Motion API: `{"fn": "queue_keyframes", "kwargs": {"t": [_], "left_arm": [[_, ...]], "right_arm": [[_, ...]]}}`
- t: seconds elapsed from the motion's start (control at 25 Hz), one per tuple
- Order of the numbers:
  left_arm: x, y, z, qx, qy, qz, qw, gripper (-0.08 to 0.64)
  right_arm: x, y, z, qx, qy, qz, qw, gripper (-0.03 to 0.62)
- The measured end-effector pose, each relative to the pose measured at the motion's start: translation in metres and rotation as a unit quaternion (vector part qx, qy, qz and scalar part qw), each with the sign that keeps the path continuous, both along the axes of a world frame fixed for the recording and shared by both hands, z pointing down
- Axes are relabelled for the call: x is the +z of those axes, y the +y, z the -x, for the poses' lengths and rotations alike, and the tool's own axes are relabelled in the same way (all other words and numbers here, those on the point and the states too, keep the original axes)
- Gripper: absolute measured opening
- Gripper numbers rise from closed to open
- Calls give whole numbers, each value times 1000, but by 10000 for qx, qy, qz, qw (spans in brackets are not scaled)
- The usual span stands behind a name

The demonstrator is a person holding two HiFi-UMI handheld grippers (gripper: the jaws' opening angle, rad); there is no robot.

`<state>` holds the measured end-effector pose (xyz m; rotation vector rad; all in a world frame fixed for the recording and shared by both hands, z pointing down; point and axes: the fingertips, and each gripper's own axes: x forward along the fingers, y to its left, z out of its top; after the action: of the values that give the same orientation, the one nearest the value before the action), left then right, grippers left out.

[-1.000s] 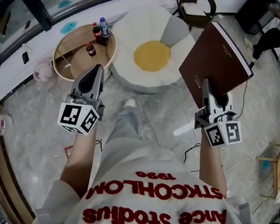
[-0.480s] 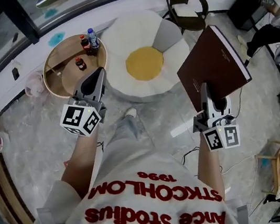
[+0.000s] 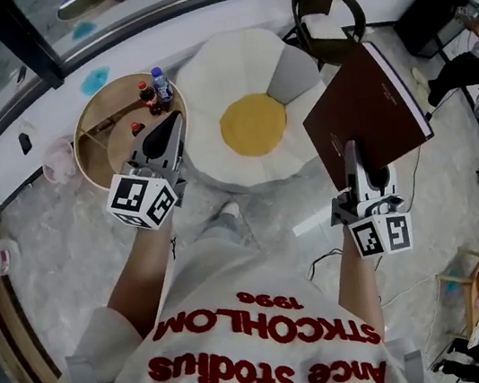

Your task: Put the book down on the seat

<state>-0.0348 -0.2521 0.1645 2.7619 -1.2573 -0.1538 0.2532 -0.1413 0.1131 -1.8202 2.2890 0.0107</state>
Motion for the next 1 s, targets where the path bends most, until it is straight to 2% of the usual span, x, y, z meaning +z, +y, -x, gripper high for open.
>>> {"fn": "queue_keyframes", "kwargs": {"t": [0.24, 0.4, 0.76, 1.0], "left_arm": [[-11, -76, 5, 69, 26, -140, 9999, 15], [-13, -114, -1, 159, 121, -180, 9996, 15], [-8, -179, -25, 431, 77, -141, 9989, 15], [-2, -209, -21, 435, 8, -74, 9990, 15]], "right_arm": [[-10, -63, 17, 39, 27, 9, 10000, 155], [-13, -89, 14, 123, 93, 13, 9999, 155], [-10, -149, 4, 242, 8, 37, 9997, 155], [-3, -185, 10, 159, -52, 142, 9998, 155]]}}
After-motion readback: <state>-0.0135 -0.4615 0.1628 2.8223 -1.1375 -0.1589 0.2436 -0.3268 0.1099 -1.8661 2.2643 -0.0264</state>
